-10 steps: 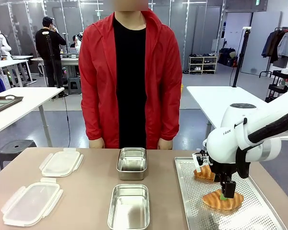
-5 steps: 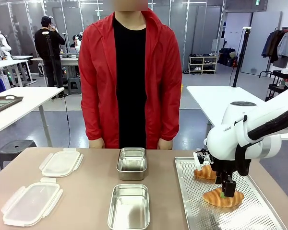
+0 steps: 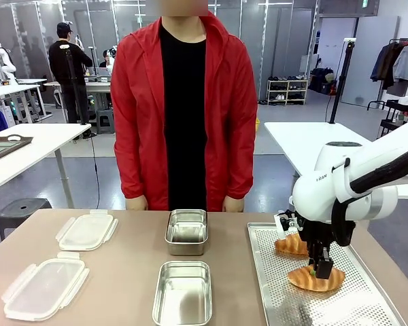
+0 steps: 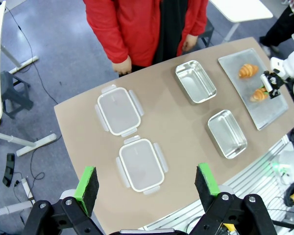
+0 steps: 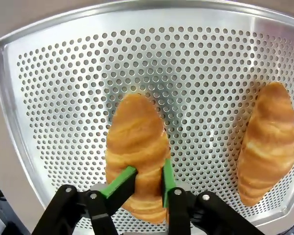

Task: Place the bread into the airtight container.
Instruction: Pick up a Butter Roll and place it into an empty Airtight Container.

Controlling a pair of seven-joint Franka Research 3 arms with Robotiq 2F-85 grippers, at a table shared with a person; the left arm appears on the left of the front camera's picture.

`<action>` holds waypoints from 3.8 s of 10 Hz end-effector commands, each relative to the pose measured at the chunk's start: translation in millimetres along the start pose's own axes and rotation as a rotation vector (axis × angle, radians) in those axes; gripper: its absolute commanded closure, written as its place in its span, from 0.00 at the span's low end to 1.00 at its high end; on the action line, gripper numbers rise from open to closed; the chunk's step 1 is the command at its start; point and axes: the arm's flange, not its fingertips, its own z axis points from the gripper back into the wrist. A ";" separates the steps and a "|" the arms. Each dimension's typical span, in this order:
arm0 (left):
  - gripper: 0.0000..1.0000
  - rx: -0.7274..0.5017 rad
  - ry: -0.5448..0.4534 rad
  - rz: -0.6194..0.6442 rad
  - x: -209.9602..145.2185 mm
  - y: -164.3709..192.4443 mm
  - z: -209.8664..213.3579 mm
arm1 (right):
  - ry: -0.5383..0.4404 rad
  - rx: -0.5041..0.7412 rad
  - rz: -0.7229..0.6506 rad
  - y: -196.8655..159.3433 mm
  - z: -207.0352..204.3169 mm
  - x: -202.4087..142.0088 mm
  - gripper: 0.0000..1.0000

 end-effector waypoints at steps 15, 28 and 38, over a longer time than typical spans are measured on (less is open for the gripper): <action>0.00 -0.004 -0.002 -0.003 -0.7 -0.9 0.8 | -0.040 -0.137 0.006 79.0 177.2 117.9 1.00; 0.00 -0.004 -0.002 -0.003 -0.7 -0.9 0.8 | -0.005 -0.059 -0.697 154.3 107.7 305.7 0.90; 0.00 -0.004 -0.002 -0.003 -0.7 -0.9 0.8 | -0.065 -0.080 -1.078 137.3 46.9 298.9 0.90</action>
